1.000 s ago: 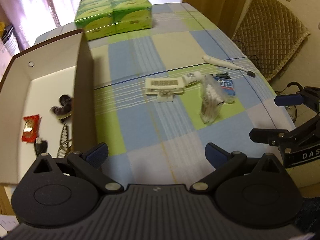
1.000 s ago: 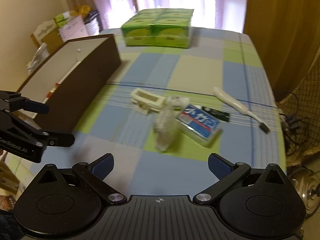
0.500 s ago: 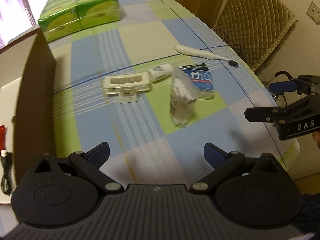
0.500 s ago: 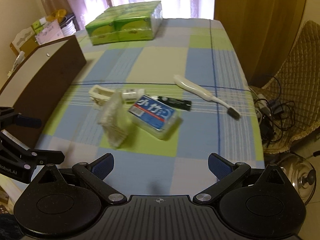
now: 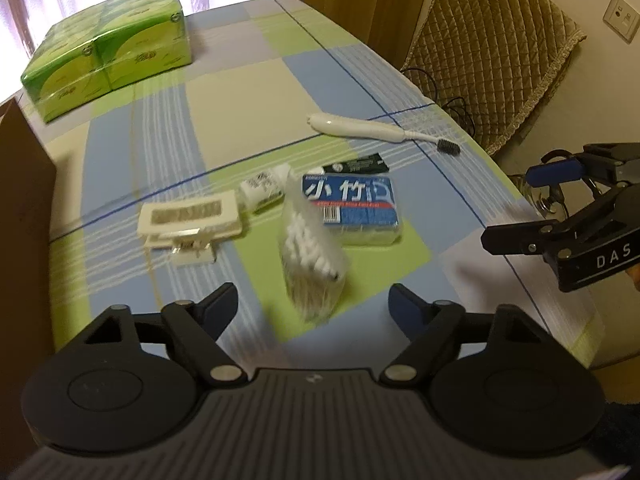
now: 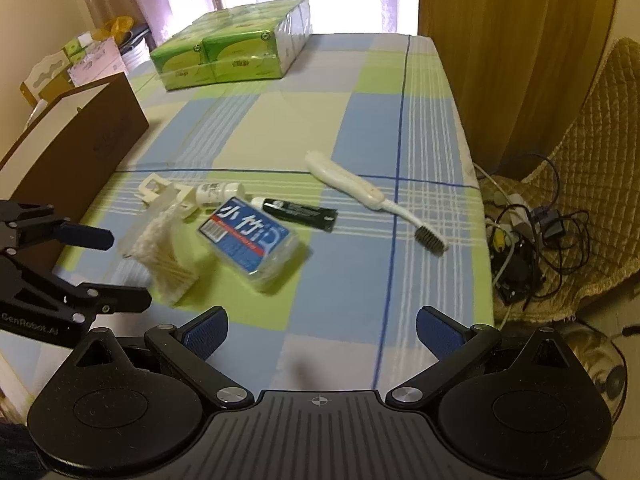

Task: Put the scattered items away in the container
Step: 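Grasp the cotton swab bag with the left tool while the right tool grasps the white toothbrush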

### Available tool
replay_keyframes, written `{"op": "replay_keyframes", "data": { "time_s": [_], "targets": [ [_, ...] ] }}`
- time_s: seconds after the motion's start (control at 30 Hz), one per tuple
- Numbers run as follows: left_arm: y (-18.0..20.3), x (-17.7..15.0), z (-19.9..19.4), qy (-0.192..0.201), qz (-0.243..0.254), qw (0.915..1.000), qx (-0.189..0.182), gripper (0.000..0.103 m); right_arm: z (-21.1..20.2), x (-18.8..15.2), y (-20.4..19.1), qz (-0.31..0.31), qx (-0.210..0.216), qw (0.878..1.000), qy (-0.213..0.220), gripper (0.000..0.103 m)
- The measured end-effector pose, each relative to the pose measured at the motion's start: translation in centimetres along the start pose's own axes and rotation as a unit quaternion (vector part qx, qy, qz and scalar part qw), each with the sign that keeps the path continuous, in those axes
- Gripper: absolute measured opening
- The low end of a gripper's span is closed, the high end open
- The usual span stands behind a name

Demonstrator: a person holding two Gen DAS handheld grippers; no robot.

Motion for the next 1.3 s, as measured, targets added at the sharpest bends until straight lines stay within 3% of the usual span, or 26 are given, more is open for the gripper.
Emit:
{"op": "replay_keyframes", "data": {
  "time_s": [0.17,0.33,0.43,0.6,0.67,0.7,0.8,0.9,1.0,1.07,1.1,1.3],
  "targets": [
    [-0.1,1.2,1.9,-0.004,0.009,0.9999,0.013,0.066,1.4,1.4,1.6,-0.016,0.008,1.000,0.000,0.103],
    [-0.7,1.5,3.3,-0.013,-0.001,0.9997,0.022,0.039,3.0,3.0,2.8,-0.042,0.019,0.999,0.003,0.103],
    [-1.3,1.6,3.5,-0.012,-0.008,0.9995,0.029,0.028,3.8,4.2,3.5,-0.056,0.025,0.998,0.009,0.103],
    [-2.8,1.8,3.2,-0.010,-0.012,0.9984,0.055,0.020,5.7,6.2,4.1,-0.082,0.034,0.996,0.024,0.103],
    [-3.5,1.6,3.0,-0.012,-0.018,0.9975,0.067,0.020,6.7,7.0,4.1,-0.096,0.038,0.994,0.029,0.093],
    [-4.0,1.5,2.9,-0.014,-0.024,0.9970,0.072,0.020,7.3,7.2,4.1,-0.102,0.043,0.993,0.026,0.081],
    [-5.2,1.0,2.5,-0.019,-0.040,0.9954,0.085,0.019,9.2,8.0,4.5,-0.105,0.041,0.993,0.019,0.080],
    [-6.4,0.5,2.1,-0.025,-0.054,0.9936,0.097,0.019,10.6,8.8,4.2,-0.108,0.051,0.993,0.018,0.055],
    [-7.3,0.2,1.9,-0.026,-0.064,0.9918,0.107,0.019,11.6,9.2,3.7,-0.114,0.056,0.992,0.020,0.055],
    [-7.8,0.1,1.8,-0.028,-0.068,0.9910,0.111,0.019,12.1,9.1,3.4,-0.126,0.051,0.991,0.017,0.035],
    [-7.9,0.0,1.7,-0.028,-0.070,0.9908,0.112,0.019,12.2,8.9,3.3,-0.130,0.046,0.990,0.015,0.031],
    [-8.1,-0.5,1.8,-0.035,-0.073,0.9907,0.109,0.019,11.4,7.5,4.0,-0.111,0.003,0.994,0.009,0.023]
  ]
}}
Point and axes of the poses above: each gripper's, at about its wrist camera, not at the fingertips, and z roughly the way its jaws point, y to its right, x to its top, the point moved 10 cm from there along z, roughly the way its jaws point, and after that the axes turned 9 degrees about z, right-handed, at the moved point
